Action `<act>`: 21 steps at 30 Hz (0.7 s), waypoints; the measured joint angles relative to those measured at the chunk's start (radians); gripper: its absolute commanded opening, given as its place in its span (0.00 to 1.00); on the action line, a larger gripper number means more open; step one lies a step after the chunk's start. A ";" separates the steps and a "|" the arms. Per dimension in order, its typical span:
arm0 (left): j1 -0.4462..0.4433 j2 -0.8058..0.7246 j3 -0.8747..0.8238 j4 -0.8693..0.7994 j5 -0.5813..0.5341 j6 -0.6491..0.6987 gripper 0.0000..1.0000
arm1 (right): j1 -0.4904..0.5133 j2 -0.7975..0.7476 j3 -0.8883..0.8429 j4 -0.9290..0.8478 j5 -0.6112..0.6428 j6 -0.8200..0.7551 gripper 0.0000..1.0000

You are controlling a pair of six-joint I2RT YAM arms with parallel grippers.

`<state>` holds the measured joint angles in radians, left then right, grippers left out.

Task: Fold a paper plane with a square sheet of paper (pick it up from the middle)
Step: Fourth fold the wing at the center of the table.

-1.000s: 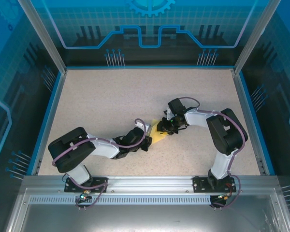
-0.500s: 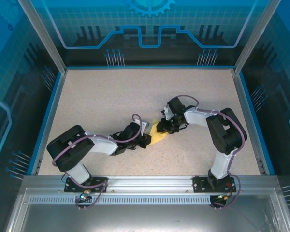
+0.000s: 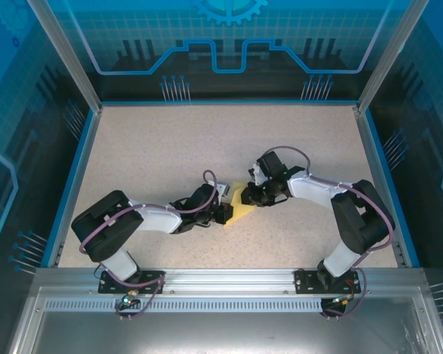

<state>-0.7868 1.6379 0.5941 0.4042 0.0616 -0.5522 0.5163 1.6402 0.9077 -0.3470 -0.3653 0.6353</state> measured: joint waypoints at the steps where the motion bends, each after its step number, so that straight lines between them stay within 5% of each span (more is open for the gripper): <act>1: 0.001 0.001 0.003 -0.004 0.004 -0.004 0.04 | 0.000 0.000 -0.004 0.003 0.007 0.009 0.20; 10: 0.013 0.019 0.031 -0.039 0.060 -0.056 0.04 | 0.000 0.005 -0.085 0.139 0.013 0.118 0.23; 21: 0.024 0.055 0.051 -0.056 0.117 -0.105 0.04 | 0.000 0.039 -0.096 0.227 0.008 0.186 0.38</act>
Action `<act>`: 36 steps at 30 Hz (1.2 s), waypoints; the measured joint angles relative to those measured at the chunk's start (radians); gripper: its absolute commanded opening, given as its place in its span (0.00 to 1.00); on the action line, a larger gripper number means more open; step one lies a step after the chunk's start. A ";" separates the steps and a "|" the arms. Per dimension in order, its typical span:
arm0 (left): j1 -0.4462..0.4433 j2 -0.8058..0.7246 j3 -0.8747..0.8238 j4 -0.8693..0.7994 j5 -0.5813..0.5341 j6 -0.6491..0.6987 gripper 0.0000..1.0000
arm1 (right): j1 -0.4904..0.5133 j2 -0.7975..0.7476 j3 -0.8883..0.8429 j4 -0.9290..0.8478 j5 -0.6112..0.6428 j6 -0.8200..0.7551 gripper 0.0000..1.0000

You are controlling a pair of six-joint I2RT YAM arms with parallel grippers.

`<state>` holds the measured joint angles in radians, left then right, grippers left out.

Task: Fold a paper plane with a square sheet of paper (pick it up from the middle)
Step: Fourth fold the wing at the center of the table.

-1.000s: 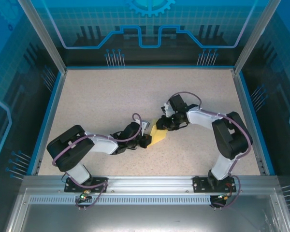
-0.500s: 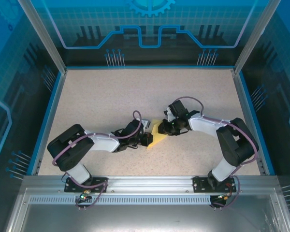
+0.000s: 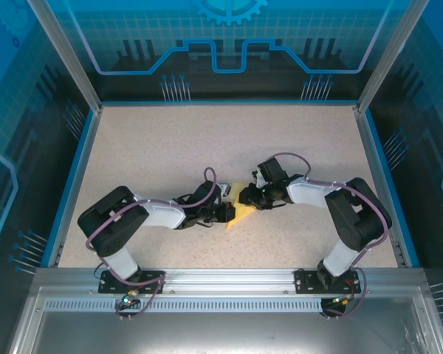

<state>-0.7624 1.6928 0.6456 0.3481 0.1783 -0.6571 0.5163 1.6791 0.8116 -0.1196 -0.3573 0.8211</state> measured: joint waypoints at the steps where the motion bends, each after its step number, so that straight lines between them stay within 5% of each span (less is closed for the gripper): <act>1: 0.002 0.001 0.000 0.000 0.003 -0.001 0.05 | 0.000 0.007 0.000 0.000 -0.002 -0.002 0.39; 11: 0.020 0.031 0.008 0.001 0.047 -0.037 0.10 | 0.000 0.031 0.013 -0.007 -0.011 -0.005 0.45; 21: 0.034 -0.026 0.011 -0.037 0.054 -0.047 0.26 | 0.000 0.061 0.068 -0.086 0.002 -0.021 0.47; 36: 0.040 -0.156 -0.080 -0.005 0.037 -0.045 0.22 | 0.021 0.119 0.180 -0.230 0.037 -0.024 0.55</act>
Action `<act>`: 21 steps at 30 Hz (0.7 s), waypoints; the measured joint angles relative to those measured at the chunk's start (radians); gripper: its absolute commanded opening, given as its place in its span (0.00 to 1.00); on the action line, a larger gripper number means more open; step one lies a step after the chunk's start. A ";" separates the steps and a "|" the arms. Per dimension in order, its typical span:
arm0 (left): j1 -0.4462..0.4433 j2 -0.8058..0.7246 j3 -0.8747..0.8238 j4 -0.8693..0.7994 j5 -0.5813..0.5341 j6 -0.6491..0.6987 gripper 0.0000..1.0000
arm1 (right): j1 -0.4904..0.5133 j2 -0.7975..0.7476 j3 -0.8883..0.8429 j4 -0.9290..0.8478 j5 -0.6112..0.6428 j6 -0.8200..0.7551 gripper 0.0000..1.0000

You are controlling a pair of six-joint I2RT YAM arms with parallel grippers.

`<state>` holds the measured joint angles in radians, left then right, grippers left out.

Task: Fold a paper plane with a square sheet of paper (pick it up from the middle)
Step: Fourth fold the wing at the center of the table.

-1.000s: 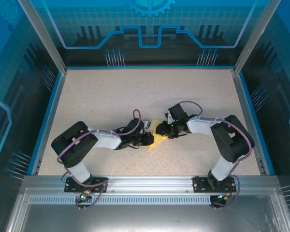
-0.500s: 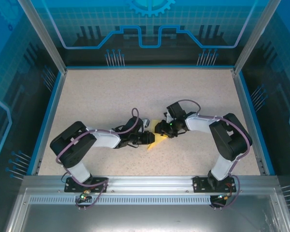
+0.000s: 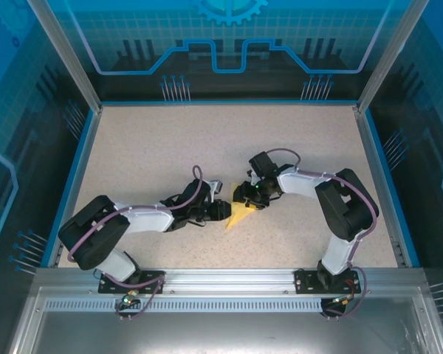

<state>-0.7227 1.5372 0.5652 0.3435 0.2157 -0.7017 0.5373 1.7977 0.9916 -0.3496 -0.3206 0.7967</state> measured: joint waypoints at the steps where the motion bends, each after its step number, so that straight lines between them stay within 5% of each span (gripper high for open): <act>1: 0.000 0.001 -0.001 0.006 0.003 0.000 0.22 | 0.000 0.003 0.006 -0.007 0.000 0.000 0.56; 21: -0.034 0.108 0.046 0.029 0.008 0.023 0.11 | 0.008 0.031 0.051 -0.059 0.006 0.027 0.62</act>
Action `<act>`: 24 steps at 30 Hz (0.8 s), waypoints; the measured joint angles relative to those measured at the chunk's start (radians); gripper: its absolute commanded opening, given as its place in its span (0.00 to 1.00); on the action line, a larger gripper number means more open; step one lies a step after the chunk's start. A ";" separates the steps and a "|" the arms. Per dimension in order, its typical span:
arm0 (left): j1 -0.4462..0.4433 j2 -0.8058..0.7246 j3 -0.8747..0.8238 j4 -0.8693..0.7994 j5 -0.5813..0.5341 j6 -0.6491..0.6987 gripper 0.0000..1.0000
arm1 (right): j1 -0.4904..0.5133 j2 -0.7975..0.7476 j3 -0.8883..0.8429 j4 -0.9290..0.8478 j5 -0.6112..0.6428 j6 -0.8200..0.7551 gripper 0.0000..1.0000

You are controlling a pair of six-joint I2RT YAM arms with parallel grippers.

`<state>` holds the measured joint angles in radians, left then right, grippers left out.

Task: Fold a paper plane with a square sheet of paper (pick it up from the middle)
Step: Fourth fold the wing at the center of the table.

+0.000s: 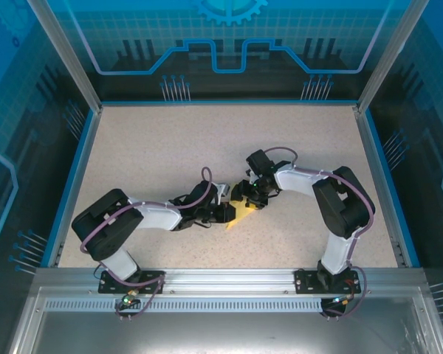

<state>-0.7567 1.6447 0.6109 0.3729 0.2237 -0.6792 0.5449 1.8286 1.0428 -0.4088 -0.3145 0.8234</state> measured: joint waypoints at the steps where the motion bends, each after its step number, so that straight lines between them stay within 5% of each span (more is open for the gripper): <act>1: 0.000 0.000 0.000 -0.006 -0.011 0.001 0.10 | 0.000 0.000 0.000 0.000 0.000 0.000 0.62; 24: 0.000 0.010 0.002 -0.021 -0.037 0.000 0.12 | 0.000 0.034 0.032 -0.056 0.020 0.000 0.50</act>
<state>-0.7567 1.6543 0.6132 0.3519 0.1871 -0.6788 0.5446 1.8626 1.0744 -0.4648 -0.2947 0.8230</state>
